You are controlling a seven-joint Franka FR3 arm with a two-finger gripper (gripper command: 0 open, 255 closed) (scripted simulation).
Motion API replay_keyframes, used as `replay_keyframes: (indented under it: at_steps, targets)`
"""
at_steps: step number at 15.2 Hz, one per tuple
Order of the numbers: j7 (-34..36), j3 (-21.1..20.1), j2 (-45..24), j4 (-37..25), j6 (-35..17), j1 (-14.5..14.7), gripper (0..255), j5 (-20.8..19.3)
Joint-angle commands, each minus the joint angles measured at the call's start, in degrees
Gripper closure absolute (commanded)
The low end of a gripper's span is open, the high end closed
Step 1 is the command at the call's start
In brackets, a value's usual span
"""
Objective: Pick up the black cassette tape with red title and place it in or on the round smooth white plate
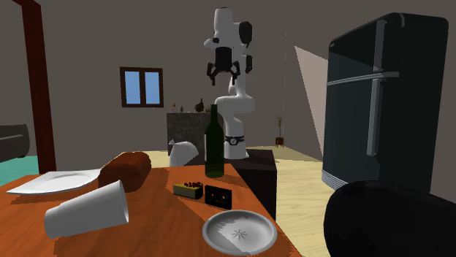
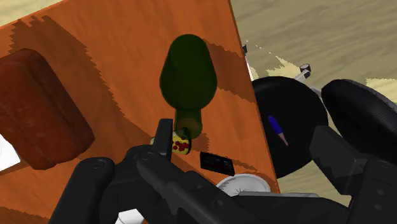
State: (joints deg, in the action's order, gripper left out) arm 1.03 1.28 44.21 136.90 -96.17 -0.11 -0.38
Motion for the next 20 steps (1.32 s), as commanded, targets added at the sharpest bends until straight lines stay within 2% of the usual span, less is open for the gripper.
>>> replay_keyframes:
  at_steps: [1,11,15,20]
  targets:
    - [0.0,0.0,0.0,0.0,0.0,0.0,0,0.0]
    - [-22.7,8.8,-16.4,1.7,-17.7,4.1,0,-3.5]
    - [-31.9,11.7,-24.9,-0.3,-24.0,6.1,0,-3.1]
    - [-43.8,14.1,-36.3,-4.5,-30.6,8.3,0,-0.6]
